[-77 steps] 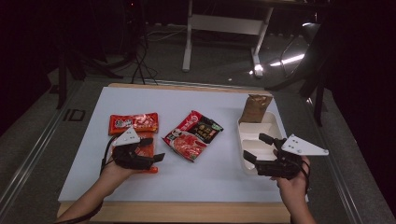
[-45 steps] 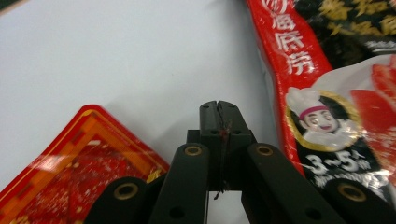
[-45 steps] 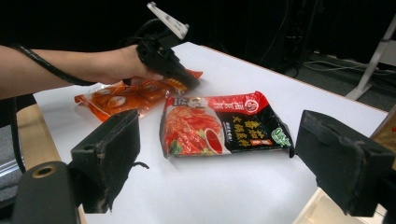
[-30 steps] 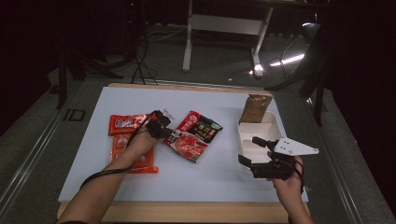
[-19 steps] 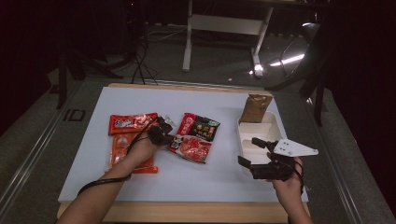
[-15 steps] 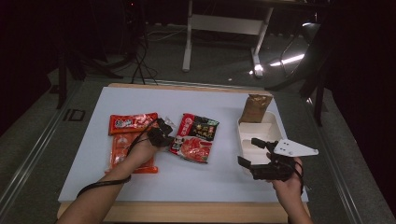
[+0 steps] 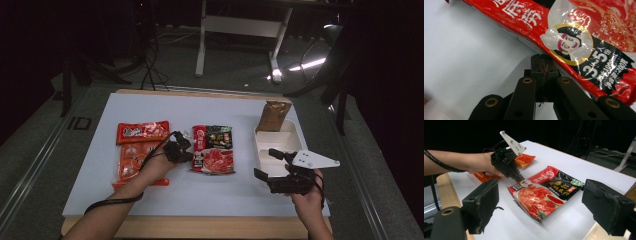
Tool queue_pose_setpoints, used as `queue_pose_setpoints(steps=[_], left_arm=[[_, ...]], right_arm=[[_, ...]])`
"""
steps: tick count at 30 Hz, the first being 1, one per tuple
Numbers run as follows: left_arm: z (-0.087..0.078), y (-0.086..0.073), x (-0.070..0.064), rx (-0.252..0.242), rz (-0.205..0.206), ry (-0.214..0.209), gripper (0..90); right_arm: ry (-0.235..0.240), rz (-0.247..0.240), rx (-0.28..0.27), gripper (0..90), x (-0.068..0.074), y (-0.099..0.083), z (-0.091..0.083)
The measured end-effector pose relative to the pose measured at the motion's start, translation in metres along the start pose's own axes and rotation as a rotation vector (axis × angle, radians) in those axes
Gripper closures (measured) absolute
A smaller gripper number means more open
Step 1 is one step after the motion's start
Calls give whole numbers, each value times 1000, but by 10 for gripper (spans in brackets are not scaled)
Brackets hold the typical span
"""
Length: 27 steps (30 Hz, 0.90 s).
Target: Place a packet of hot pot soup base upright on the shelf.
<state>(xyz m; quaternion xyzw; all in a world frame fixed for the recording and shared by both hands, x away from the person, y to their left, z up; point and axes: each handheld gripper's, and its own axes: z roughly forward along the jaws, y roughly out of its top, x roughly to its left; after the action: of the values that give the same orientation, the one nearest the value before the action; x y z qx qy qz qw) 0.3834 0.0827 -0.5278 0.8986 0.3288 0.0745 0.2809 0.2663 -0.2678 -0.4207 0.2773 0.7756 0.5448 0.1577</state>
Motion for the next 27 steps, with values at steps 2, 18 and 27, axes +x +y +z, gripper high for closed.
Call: queue_pose_setpoints(steps=[2, 18, 27], left_arm=[[1, 1, 2, -6, -11, 0, 897], [-20, 13, 29, -95, -139, 53, 669], [-20, 23, 37, -138, -177, 57, 516]], right_arm=[[-1, -4, 3, 142, 0, 0, 0], [-3, -10, 14, 142, 0, -1, 2], [-2, -12, 22, 142, 1, -2, 4]])
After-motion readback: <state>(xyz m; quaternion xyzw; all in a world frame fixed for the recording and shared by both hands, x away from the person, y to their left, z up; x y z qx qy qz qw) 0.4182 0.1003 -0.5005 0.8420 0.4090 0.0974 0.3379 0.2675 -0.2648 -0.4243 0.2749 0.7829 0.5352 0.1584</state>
